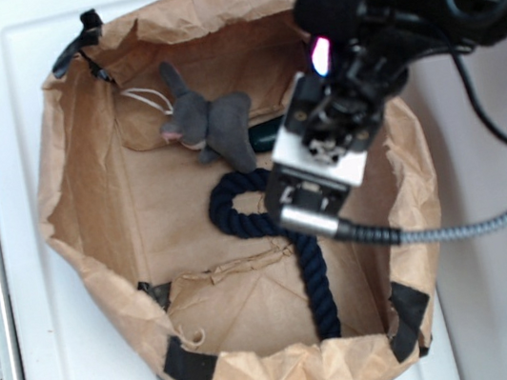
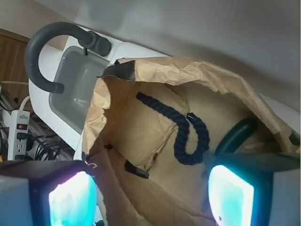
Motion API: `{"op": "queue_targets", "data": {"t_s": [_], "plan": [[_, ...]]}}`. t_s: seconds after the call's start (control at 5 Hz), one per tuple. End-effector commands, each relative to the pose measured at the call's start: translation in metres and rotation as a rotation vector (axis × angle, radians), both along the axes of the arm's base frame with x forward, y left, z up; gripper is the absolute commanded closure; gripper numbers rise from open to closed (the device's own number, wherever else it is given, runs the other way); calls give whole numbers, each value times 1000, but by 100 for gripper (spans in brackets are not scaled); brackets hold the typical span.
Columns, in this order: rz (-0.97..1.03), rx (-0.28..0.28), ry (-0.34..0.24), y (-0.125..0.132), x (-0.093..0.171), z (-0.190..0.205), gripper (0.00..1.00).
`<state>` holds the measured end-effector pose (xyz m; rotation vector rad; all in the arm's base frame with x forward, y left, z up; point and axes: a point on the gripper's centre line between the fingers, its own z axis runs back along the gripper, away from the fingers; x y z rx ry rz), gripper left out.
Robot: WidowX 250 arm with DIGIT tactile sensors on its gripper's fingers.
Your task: Grab the gray animal.
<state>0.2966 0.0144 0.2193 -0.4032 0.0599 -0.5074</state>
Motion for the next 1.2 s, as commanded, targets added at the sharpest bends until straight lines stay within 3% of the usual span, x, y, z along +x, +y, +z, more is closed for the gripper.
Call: {"op": "queue_targets", "data": {"t_s": [0.0,0.2,0.4,0.6,1.0], "plan": [[-14,7,-71,-10,-8,22,0],[-14,7,-71,-10,-8,22,0],[-25,-3,-130,-17,-12,2,0],[-49,35,-199,-3,-29,-18,0],[88,175,-222,31,-19,-52,0]]}}
